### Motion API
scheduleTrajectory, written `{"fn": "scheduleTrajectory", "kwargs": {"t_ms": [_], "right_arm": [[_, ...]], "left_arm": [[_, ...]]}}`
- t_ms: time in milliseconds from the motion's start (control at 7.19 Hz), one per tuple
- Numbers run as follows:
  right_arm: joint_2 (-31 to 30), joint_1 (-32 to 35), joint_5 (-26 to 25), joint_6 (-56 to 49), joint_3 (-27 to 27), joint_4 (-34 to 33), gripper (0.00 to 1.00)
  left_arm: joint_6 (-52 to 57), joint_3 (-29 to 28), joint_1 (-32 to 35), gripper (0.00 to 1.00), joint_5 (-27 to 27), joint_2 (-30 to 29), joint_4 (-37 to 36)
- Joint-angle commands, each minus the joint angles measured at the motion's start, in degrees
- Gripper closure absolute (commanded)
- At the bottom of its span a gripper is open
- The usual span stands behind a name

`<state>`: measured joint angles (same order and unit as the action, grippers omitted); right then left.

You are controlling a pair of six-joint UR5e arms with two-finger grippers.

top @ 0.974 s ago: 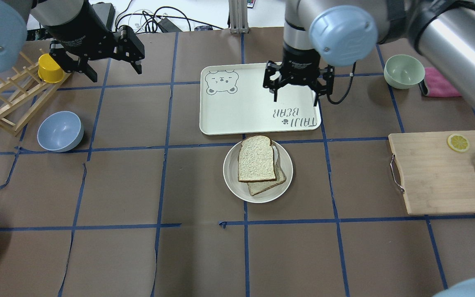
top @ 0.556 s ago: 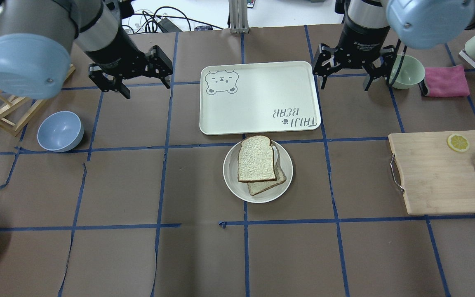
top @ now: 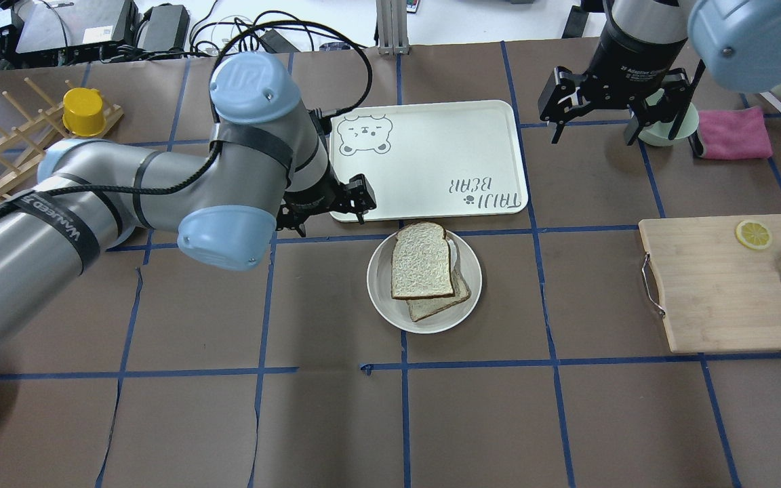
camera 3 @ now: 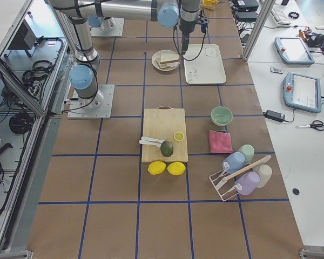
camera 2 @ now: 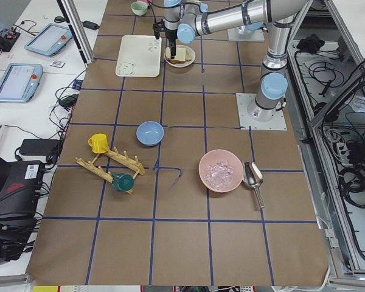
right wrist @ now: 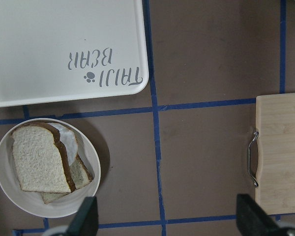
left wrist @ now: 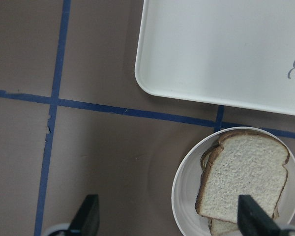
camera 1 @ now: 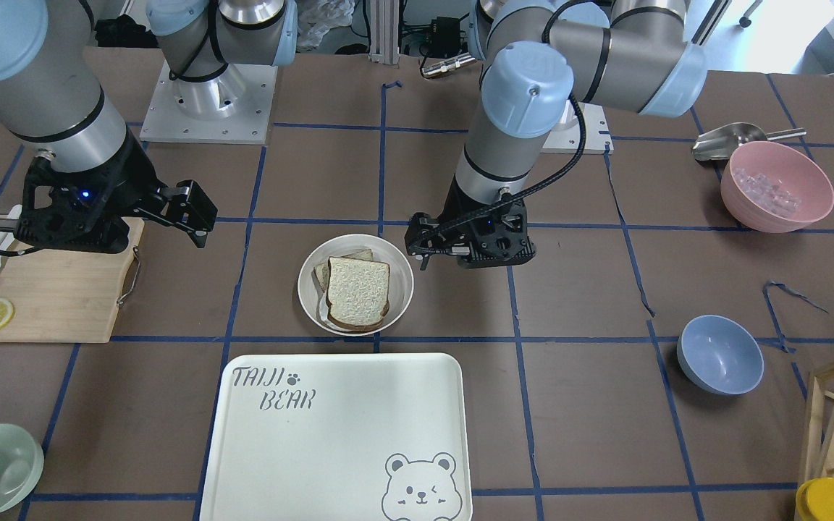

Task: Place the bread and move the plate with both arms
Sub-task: 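Grip the rim of the white plate with the left gripper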

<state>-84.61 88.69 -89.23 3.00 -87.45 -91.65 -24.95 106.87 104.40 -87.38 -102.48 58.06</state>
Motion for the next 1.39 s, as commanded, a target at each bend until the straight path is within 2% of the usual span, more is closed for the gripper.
{"fn": "scheduleTrajectory", "kwargs": {"t_ms": [0,139,417,834,974,1113,1252], "right_arm": [[-3.5,0.0,-0.3,0.1,-3.0,-0.3,0.0],[-4.7,0.0,-0.1,0.1,-3.3,0.1,0.0],[-5.3,0.0,0.6,0.1,-3.3,-0.5,0.0],[-5.3,0.0,-0.1,0.2,-3.4,-0.3,0.0],[-5.3,0.0,-0.1,0.3,-3.4,0.1,0.0],[-5.4,0.0,0.3,0.3,-3.4,0.2,0.0],[-5.4,0.1,0.1,1.5,-3.4,0.3,0.0]], "left_arm": [[-6.0,3.4,1.9,0.09,-0.3,-2.8,-2.2],[-6.1,4.2,2.2,0.13,-0.2,-4.2,-2.0],[-8.1,4.3,2.9,0.12,3.5,-6.7,-2.8],[-8.3,4.3,3.2,0.14,4.4,-8.8,-4.6],[-8.3,4.3,3.2,0.27,6.8,-9.3,-5.3],[-8.3,4.3,3.2,0.52,7.2,-9.7,-5.2],[-8.2,4.3,3.4,0.62,7.2,-9.7,-5.2]]}}
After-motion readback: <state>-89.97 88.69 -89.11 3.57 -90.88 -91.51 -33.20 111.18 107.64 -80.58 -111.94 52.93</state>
